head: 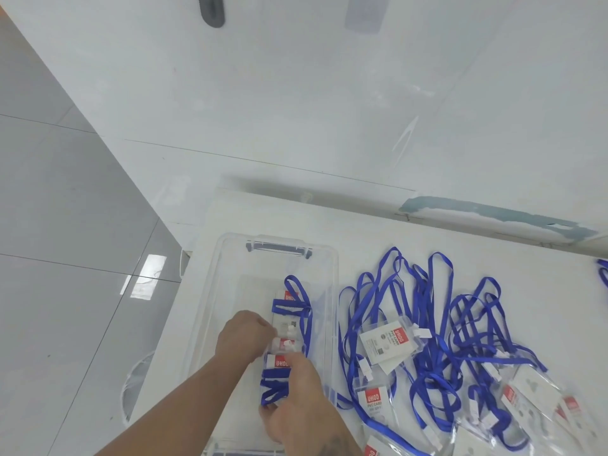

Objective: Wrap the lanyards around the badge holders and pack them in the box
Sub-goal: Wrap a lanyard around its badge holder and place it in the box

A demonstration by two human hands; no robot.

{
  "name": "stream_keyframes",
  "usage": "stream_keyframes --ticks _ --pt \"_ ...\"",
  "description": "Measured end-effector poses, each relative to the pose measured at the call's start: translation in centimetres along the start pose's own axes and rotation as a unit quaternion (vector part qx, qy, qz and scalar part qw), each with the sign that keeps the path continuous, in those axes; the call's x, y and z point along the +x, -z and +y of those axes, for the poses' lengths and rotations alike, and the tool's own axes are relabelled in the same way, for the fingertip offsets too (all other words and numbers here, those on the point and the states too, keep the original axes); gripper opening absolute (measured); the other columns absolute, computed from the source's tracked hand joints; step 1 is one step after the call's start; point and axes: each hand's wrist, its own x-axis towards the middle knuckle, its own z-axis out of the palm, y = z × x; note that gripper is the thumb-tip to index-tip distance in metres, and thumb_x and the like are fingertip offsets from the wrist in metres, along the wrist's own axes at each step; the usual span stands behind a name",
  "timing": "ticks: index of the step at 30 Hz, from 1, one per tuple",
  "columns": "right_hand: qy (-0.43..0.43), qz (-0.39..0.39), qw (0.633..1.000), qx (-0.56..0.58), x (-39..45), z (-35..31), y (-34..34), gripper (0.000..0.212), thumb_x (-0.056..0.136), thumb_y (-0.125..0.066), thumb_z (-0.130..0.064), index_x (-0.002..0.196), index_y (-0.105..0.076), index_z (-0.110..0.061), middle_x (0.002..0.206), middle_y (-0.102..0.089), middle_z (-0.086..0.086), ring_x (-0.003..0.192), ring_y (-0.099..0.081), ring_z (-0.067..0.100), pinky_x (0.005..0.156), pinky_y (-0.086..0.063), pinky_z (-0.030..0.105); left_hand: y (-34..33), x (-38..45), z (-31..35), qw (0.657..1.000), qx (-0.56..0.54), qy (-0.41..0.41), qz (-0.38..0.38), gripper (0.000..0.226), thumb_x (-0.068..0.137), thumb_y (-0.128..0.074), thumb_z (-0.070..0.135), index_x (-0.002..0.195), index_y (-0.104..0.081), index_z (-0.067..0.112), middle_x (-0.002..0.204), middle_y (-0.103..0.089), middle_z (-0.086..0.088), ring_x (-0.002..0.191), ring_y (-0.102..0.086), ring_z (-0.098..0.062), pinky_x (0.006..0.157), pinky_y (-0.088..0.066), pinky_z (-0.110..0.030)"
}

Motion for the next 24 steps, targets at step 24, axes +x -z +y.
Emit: stream_keyframes --ticks 24 --pt "-0.086 0.082 0.989 0.091 -1.0 -1.4 -0.2 0.026 0.097 -0.058 -0.014 0.105 -0.036 -0.003 0.11 -0.047 0.018 0.1 -0.047 0.029 0.11 -0.039 0.042 -0.9 -0.1 -0.8 0.98 -0.197 0.038 0.019 0.02 0.089 -0.07 0.02 0.105 -0.062 0.012 0.107 -0.066 -0.009 0.096 -0.066 -0.026 0.086 -0.059 -0.042"
